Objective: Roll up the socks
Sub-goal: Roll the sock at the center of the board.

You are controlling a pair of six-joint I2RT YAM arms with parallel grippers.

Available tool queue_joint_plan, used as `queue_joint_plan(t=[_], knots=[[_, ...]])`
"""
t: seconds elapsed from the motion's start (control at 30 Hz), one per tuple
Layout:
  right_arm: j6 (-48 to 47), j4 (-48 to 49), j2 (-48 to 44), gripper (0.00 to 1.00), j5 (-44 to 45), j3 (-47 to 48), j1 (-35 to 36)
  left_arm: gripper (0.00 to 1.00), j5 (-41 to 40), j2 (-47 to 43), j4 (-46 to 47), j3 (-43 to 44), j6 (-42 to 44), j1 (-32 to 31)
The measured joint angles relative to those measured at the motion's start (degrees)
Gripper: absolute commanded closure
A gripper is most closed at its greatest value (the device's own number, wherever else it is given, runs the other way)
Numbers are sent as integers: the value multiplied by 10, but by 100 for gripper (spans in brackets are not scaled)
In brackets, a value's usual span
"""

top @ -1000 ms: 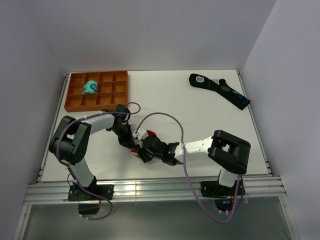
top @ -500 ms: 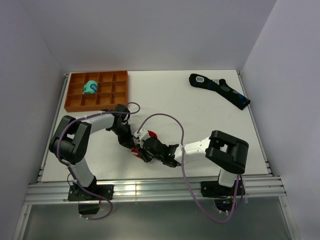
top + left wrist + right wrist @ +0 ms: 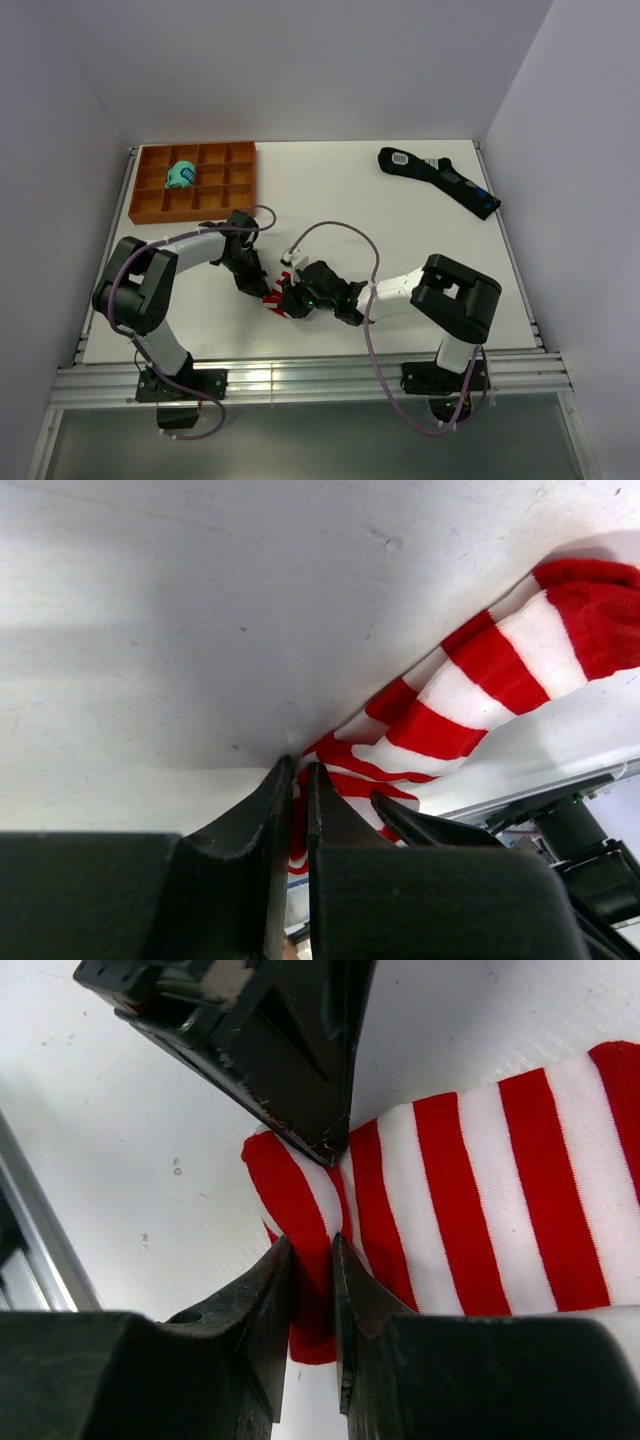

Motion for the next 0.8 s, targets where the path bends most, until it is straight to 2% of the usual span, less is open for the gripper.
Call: queue_joint_plan(t=[0.27, 0.6, 0.8], knots=[[33, 29, 16, 86, -98, -4, -52, 93, -31, -42, 18, -17, -40, -3], [59, 52, 46, 86, -215, -1, -106, 69, -70, -132, 66, -54, -79, -1], [68, 44, 62, 86, -264, 12, -124, 68, -81, -155, 108, -68, -82, 2]])
